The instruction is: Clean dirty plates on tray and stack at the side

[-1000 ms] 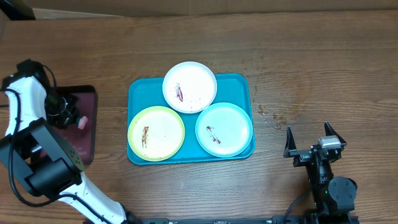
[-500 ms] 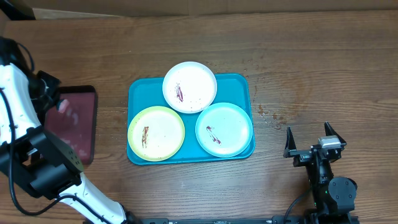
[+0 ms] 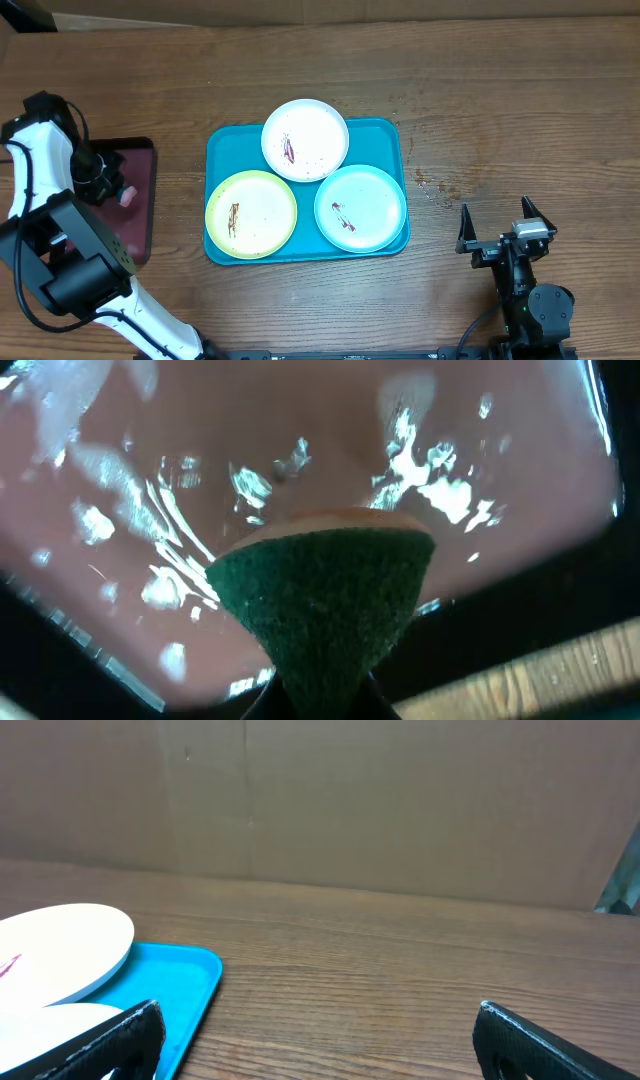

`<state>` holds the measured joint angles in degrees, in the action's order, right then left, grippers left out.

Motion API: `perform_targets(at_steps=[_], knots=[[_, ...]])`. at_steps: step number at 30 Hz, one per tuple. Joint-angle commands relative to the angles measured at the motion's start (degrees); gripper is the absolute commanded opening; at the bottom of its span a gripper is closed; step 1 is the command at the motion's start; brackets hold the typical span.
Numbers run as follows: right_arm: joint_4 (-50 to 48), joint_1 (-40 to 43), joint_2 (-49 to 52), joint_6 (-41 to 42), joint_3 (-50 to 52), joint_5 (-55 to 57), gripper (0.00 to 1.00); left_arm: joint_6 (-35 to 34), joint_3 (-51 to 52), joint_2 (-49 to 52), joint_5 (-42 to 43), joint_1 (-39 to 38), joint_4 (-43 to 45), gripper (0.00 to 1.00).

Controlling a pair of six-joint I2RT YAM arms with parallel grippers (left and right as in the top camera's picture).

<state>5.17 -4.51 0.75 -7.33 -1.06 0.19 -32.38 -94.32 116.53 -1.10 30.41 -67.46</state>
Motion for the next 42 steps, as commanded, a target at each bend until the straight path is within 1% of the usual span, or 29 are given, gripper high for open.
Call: perform_targets(at_steps=[1, 3, 5, 8, 10, 12, 17, 19, 22, 24, 30, 33, 36, 38, 39, 42], knots=[[-0.35, 0.04, -0.35, 0.0, 0.61, -0.31, 1.0, 1.38, -8.5, -0.17, -0.72, 0.33, -3.56, 0.04], [-0.35, 0.04, -0.35, 0.0, 0.61, -0.31, 1.0, 1.38, -14.25, -0.17, -0.74, 0.33, -7.82, 0.04], [-0.35, 0.04, -0.35, 0.0, 0.61, -0.31, 1.0, 1.38, -17.18, -0.17, -0.74, 0.31, -10.08, 0.04], [-0.35, 0.04, -0.35, 0.0, 0.61, -0.31, 1.0, 1.38, -17.99, -0.17, -1.07, 0.31, -10.93, 0.04], [-0.35, 0.04, -0.35, 0.0, 0.61, -0.31, 1.0, 1.31, -16.72, 0.0, -2.62, 0.24, -9.88, 0.04], [-0.35, 0.04, -0.35, 0.0, 0.61, -0.31, 1.0, 1.27, -13.51, 0.0, -4.63, 0.04, -6.86, 0.04], [-0.35, 0.04, -0.35, 0.0, 0.61, -0.31, 1.0, 0.66, 1.9, 0.04, -6.56, 0.02, 8.0, 0.04], [-0.35, 0.04, -0.35, 0.0, 0.61, -0.31, 1.0, 0.66, 4.04, 0.04, -6.54, 0.33, 9.42, 0.04], [-0.35, 0.04, -0.35, 0.0, 0.61, -0.31, 1.0, 0.7, 3.15, -0.28, -6.4, 0.55, 7.48, 0.05], [-0.35, 0.04, -0.35, 0.0, 0.61, -0.31, 1.0, 0.7, 0.33, -0.61, -6.38, 0.7, 4.5, 0.04], [-0.35, 0.04, -0.35, 0.0, 0.61, -0.33, 1.0, 2.32, -13.68, -2.89, -6.34, 0.46, -7.39, 0.04], [-0.35, 0.04, -0.35, 0.0, 0.61, -0.31, 1.0, 2.62, -17.4, -4.48, -6.69, 0.31, -10.54, 0.04], [-0.35, 0.04, -0.35, 0.0, 0.61, -0.31, 1.0, 2.14, -17.07, -5.22, -7.43, 0.44, -10.93, 0.04], [-0.35, 0.04, -0.35, 0.0, 0.61, -0.31, 1.0, -0.13, -14.67, -4.87, -8.87, 0.44, -9.62, 0.04], [-0.35, 0.04, -0.35, 0.0, 0.61, -0.33, 1.0, -0.96, -12.96, -4.72, -9.29, 0.42, -8.44, 0.04], [-0.35, 0.04, -0.35, 0.0, 0.61, -0.31, 1.0, -2.49, -4.57, -3.89, -9.29, 0.39, -1.31, 0.04]])
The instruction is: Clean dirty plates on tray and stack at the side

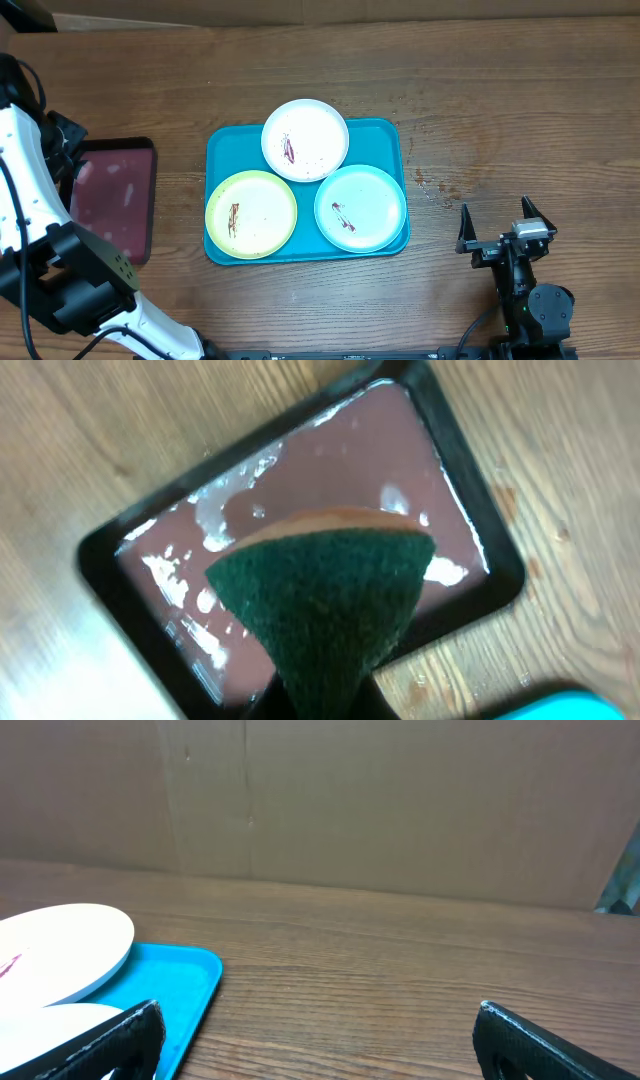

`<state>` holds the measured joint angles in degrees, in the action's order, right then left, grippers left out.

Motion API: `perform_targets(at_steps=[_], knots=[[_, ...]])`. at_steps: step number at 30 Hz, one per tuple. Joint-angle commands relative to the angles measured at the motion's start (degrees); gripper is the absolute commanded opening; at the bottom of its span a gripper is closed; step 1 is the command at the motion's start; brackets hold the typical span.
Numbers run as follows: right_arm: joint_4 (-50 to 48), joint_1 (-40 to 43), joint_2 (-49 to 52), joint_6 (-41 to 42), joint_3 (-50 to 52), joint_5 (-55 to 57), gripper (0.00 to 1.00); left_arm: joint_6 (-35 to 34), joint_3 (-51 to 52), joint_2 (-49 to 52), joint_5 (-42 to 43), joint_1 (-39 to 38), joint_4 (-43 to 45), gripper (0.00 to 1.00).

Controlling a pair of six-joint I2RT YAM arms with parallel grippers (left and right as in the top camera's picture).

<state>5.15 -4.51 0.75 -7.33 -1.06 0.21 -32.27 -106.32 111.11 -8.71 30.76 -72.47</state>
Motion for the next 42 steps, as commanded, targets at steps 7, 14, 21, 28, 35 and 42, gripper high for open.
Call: perform_targets(at_steps=[7, 14, 21, 28, 35, 42], knots=[[-0.33, 0.04, -0.35, 0.0, 0.61, -0.33, 1.0, -2.43, 15.15, 1.86, 3.19, 0.46, 8.31, 0.04], [-0.33, 0.04, -0.35, 0.0, 0.61, -0.33, 1.0, 3.74, 0.87, 1.16, 11.67, -0.02, -2.03, 0.04], [-0.33, 0.04, -0.35, 0.0, 0.61, -0.33, 1.0, 12.68, -6.01, -2.25, 24.98, -3.87, -7.54, 0.04], [-0.33, 0.04, -0.35, 0.0, 0.61, -0.35, 1.0, 18.78, -3.82, -2.64, 29.53, -14.88, -11.78, 0.04], [-0.33, 0.04, -0.35, 0.0, 0.61, -0.33, 1.0, 18.36, 7.28, -2.56, 26.21, -29.16, -5.6, 0.04], [-0.33, 0.04, -0.35, 0.0, 0.61, -0.33, 1.0, 11.65, 22.03, -2.49, 18.6, -37.18, 5.25, 0.04]])
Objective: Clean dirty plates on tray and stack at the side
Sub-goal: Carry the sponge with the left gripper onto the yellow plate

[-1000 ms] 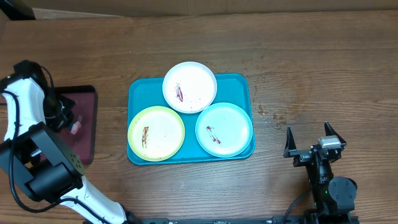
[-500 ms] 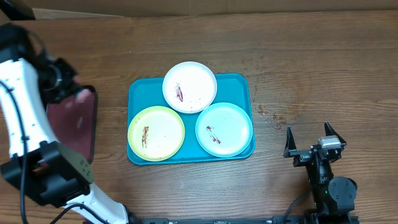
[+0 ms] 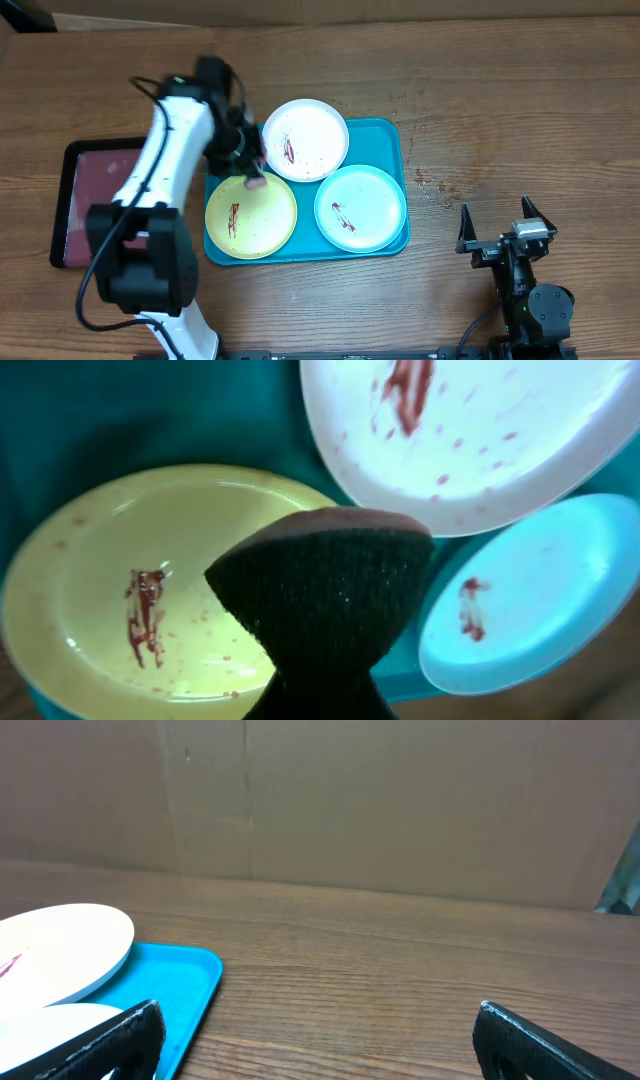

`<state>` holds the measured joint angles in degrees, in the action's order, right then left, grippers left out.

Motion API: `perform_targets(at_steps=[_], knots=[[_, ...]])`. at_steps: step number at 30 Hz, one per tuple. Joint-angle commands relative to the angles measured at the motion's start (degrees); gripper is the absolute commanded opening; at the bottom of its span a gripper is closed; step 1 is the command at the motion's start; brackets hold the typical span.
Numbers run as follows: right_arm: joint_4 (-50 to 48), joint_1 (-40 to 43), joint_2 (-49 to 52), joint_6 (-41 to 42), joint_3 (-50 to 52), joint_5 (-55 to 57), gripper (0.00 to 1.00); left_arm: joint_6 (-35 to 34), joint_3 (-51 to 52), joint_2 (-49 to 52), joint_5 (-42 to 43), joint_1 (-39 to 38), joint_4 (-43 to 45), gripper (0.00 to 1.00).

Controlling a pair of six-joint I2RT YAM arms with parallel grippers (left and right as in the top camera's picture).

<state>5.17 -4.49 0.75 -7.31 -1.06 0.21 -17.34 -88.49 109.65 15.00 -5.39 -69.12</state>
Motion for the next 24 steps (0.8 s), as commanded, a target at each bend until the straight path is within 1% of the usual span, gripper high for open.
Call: perform_targets(at_steps=[1, 4, 9, 13, 15, 17, 19, 20, 22, 24], knots=[[-0.35, 0.02, -0.35, -0.02, 0.61, -0.33, 1.0, -3.89, 5.68, -1.03, -6.27, -1.25, 2.78, 0.04], [-0.35, 0.02, -0.35, -0.02, 0.61, -0.33, 1.0, -4.11, 8.92, -1.03, -7.8, -1.36, 4.15, 0.04], [-0.35, 0.02, -0.35, -0.02, 0.61, -0.35, 1.0, -4.09, 12.35, -1.03, -7.45, -1.51, 4.63, 0.04], [-0.35, 0.02, -0.35, -0.02, 0.61, -0.33, 1.0, -3.98, 14.03, -1.03, -5.38, -2.47, 4.74, 0.04], [-0.35, 0.02, -0.35, -0.02, 0.61, -0.33, 1.0, -2.82, 14.36, -1.03, -4.98, -2.93, 4.94, 0.04], [-0.35, 0.02, -0.35, -0.02, 0.61, -0.33, 1.0, -0.72, 14.36, -1.03, -6.1, -3.06, 5.11, 0.16], [-0.35, 0.02, -0.35, -0.02, 0.61, -0.33, 1.0, -0.63, 14.34, -1.03, -7.89, -2.8, 5.09, 0.51], [-0.35, 0.02, -0.35, -0.02, 0.61, -0.35, 1.0, -0.5, 14.21, -1.03, -8.41, -2.49, 4.98, 0.62], [-0.35, 0.02, -0.35, -0.02, 0.61, -0.33, 1.0, 0.17, 13.16, -1.03, -8.66, -1.88, 4.09, 0.68], [-0.35, 0.02, -0.35, -0.02, 0.61, -0.33, 1.0, 0.5, 10.4, -1.07, -8.81, -1.14, 1.9, 0.69]])
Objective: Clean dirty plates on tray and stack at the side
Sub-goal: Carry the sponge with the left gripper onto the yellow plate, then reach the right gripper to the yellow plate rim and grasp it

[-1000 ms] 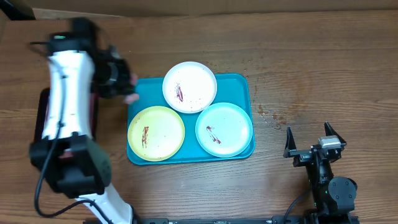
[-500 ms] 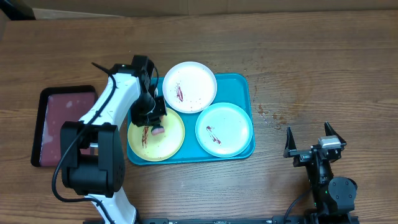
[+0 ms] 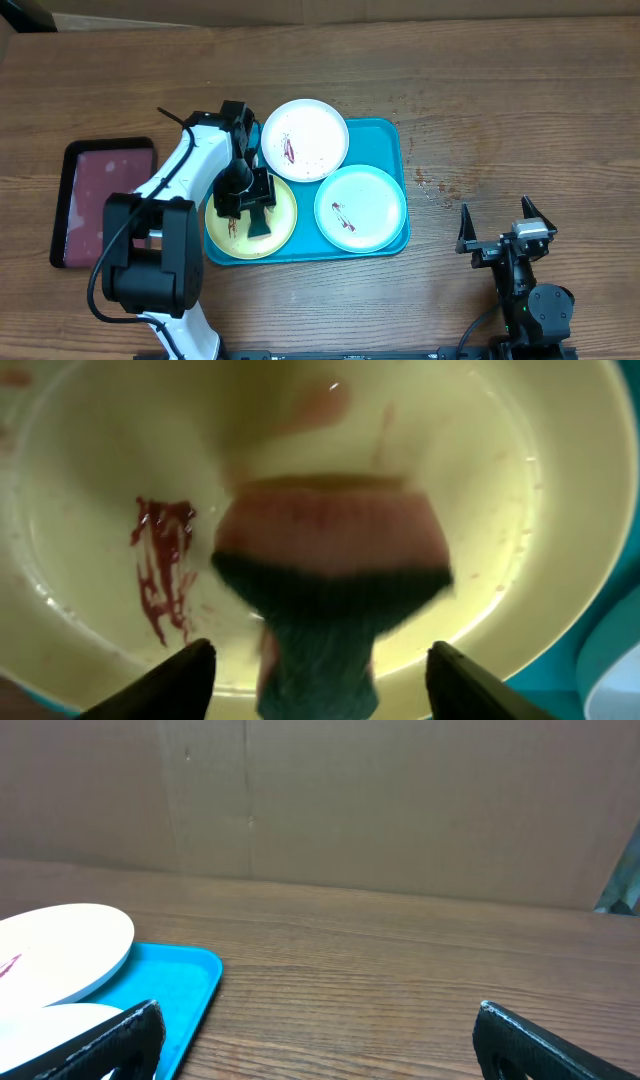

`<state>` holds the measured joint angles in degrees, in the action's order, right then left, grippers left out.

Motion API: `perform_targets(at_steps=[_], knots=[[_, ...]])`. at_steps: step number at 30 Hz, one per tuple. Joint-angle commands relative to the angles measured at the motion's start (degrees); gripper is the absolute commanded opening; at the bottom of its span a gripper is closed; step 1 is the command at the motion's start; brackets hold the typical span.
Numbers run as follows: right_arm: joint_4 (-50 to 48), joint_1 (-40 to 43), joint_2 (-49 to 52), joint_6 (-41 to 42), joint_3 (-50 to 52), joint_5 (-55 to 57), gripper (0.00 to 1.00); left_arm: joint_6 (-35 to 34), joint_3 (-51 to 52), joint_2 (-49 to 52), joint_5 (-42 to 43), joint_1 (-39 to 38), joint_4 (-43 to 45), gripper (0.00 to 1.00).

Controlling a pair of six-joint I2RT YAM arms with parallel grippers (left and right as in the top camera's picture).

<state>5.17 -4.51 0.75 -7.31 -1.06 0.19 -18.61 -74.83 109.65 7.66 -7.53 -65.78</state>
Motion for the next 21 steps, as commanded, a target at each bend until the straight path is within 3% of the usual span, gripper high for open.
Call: perform_targets(at_steps=[1, 9, 13, 16, 18, 21], knots=[[-0.35, 0.04, -0.35, -0.02, 0.61, -0.31, 1.0, 1.77, -4.92, -1.11, -1.49, 1.27, -2.73, 0.69], [-0.35, 0.04, -0.35, -0.02, 0.61, -0.31, 1.0, 1.88, -22.1, -7.23, -1.88, 2.43, -10.62, 0.66], [-0.35, 0.04, -0.35, -0.02, 0.61, -0.31, 1.0, 1.44, -25.57, -15.76, -1.81, 2.25, -5.77, 0.57], [-0.35, 0.04, -0.35, -0.02, 0.61, -0.31, 1.0, 0.48, -25.57, -19.06, -2.82, 2.27, -3.41, 0.59], [-0.35, 0.04, -0.35, -0.02, 0.61, -0.33, 1.0, -0.09, -25.57, -19.76, -4.63, 2.27, -3.39, 0.65], [-0.35, 0.04, -0.35, -0.02, 0.61, -0.31, 1.0, -0.07, -25.14, -19.41, -7.02, 2.27, -4.37, 1.0]])
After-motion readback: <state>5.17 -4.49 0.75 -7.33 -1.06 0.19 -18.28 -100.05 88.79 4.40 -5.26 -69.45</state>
